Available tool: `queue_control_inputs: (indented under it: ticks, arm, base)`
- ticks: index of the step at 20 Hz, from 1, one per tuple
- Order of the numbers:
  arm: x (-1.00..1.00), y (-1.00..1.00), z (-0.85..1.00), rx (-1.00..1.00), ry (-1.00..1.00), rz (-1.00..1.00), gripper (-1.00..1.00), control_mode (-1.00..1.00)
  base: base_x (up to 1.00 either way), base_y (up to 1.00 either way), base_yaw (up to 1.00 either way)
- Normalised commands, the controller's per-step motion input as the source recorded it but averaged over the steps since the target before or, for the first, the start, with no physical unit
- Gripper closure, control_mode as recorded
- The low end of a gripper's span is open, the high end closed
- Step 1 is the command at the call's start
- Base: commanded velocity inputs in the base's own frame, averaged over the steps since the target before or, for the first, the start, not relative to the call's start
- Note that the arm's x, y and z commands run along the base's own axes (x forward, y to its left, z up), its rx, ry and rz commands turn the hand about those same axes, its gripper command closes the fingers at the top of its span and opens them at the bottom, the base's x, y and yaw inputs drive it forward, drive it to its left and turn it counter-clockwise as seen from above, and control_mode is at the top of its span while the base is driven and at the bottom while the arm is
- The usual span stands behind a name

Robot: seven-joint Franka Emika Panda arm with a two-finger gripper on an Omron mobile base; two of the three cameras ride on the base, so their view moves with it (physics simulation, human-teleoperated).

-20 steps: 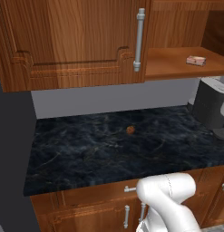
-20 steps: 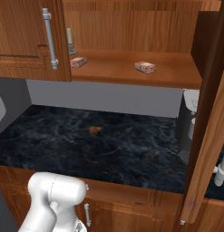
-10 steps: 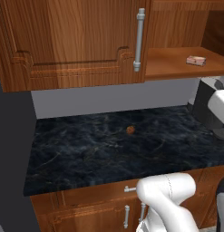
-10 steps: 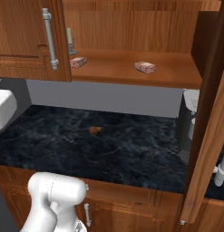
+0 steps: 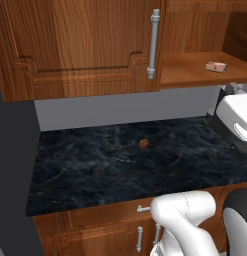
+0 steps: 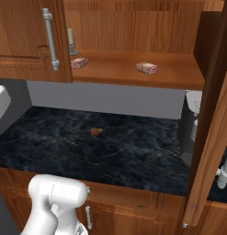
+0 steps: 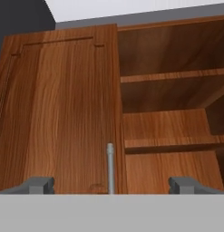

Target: Pick the bar soap and bar soap from the cabinet and place them on the counter.

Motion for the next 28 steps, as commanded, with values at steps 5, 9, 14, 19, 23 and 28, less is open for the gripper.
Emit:
queue_control_inputs:
  ticks: [5,9,14,19,23,28]
  arm:
    - [0.02,0.11,0.0,0.0,-0.01,0.0,-1.0,-1.0]
    - [0.12,0.05,-0.01,0.0,0.0,0.0,-1.0,-1.0]
    - [0.21,0.0,-0.08,0.0,0.0,0.0,-1.0,-1.0]
    - [0.24,0.0,-0.13,0.0,0.0,0.0,-1.0,-1.0]
    - [0.25,0.02,-0.07,0.0,0.0,0.0,-1.0,-1.0]
    - [0.24,0.0,-0.02,0.0,0.0,0.0,-1.0,-1.0]
  base:
    - [0.0,0.0,0.0]
    - [0.0,0.0,0.0]
    - [0.0,0.0,0.0]
    - [0.0,0.0,0.0]
    - [0.0,0.0,0.0]
    - [0.0,0.0,0.0]
